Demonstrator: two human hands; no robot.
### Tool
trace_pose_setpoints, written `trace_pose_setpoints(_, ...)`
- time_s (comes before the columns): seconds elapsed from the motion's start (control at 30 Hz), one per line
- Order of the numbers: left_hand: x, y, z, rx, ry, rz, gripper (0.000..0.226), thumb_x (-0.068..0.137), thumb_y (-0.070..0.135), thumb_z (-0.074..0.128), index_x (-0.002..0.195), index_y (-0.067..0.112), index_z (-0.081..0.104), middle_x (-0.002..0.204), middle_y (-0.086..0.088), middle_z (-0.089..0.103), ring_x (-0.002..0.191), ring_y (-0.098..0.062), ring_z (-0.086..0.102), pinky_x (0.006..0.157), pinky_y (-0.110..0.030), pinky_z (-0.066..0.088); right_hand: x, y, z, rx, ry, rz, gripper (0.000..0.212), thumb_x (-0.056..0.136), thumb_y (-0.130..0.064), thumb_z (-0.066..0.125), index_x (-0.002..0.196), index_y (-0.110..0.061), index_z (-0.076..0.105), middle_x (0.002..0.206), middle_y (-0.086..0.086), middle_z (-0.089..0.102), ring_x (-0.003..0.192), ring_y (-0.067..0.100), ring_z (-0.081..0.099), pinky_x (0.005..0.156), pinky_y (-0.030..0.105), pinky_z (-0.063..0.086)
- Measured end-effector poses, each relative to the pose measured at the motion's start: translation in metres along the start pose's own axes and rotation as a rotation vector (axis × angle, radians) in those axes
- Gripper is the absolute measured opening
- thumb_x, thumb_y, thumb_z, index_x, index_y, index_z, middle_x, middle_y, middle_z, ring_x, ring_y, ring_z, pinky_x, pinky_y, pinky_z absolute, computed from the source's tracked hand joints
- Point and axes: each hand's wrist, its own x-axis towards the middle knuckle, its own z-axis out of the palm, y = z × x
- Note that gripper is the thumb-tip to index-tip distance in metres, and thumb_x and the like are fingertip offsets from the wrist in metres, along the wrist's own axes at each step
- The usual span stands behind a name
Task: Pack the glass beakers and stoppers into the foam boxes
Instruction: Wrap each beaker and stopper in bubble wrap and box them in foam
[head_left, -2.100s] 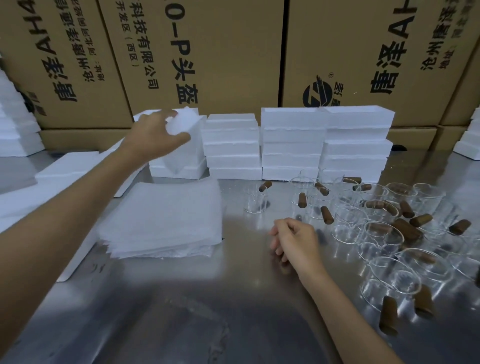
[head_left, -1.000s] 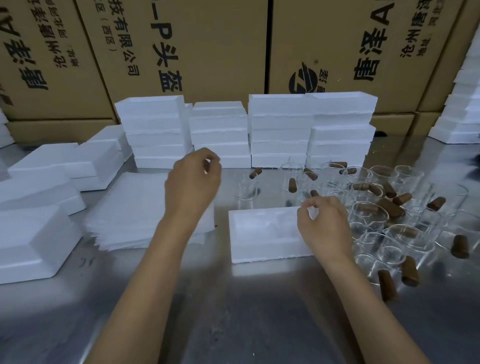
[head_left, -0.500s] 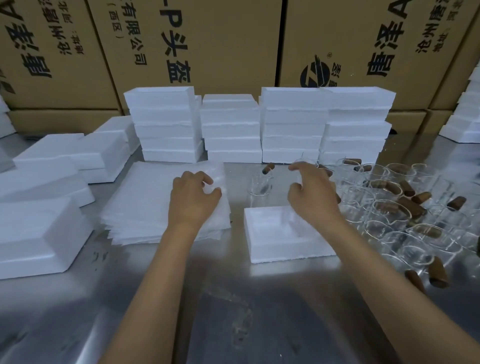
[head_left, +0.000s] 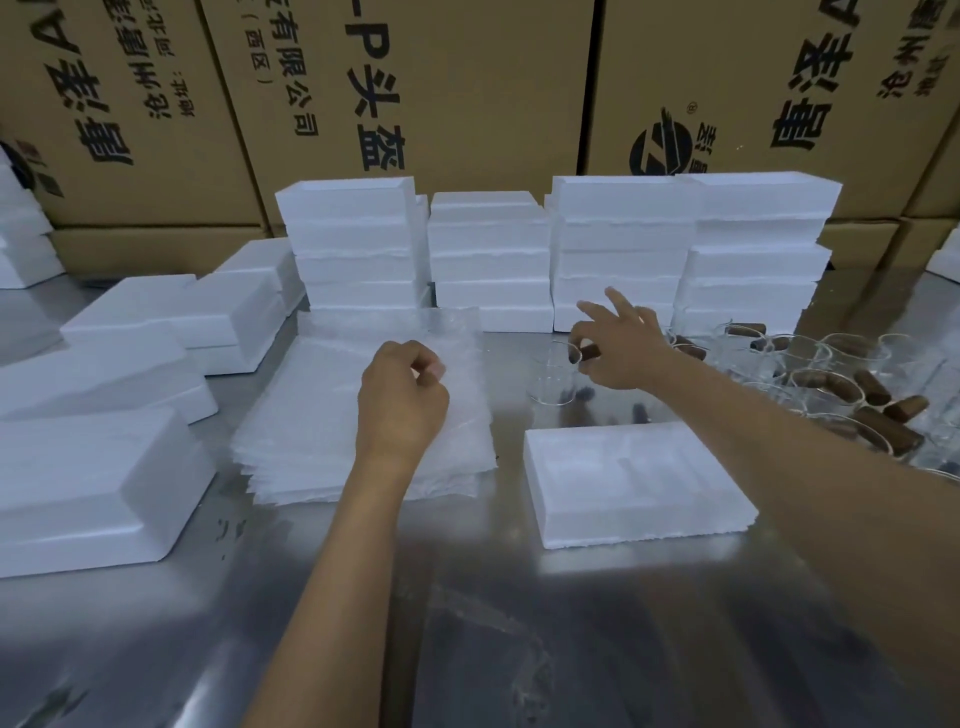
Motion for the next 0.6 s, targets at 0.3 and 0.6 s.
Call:
trace_pose_setpoints(0.3,-0.001,0.015,-0.010,-0.166,-0.009,0.049,0.022,0.099,0.004,0.048,0.094,0.014,0.067,0.106,0.006,0.063,0.084,0.004,0.054,0.065,0.003,0.036,-0.058,-0.023,-0.030,0.384,0.304,0.128,0.006,0.093,-0.027,0.062,0.096,-0.025,0.066,0.087,-0.010,0.067,0.090,0.019,0.062,0.078,0.032,0.037)
trace_pose_setpoints(0.6,-0.017,0.035,-0.009,-0.335,-0.183,0.067,0.028,0.103,0.012,0.046,0.088,0.024,0.067,0.096,0.019,0.064,0.074,0.021,0.053,0.064,0.003,0.037,-0.144,-0.068,-0.054,1.395,0.446,0.049,0.011,0.090,-0.017,0.072,0.100,-0.014,0.070,0.078,-0.004,0.072,0.068,0.005,0.064,0.061,0.013,0.046)
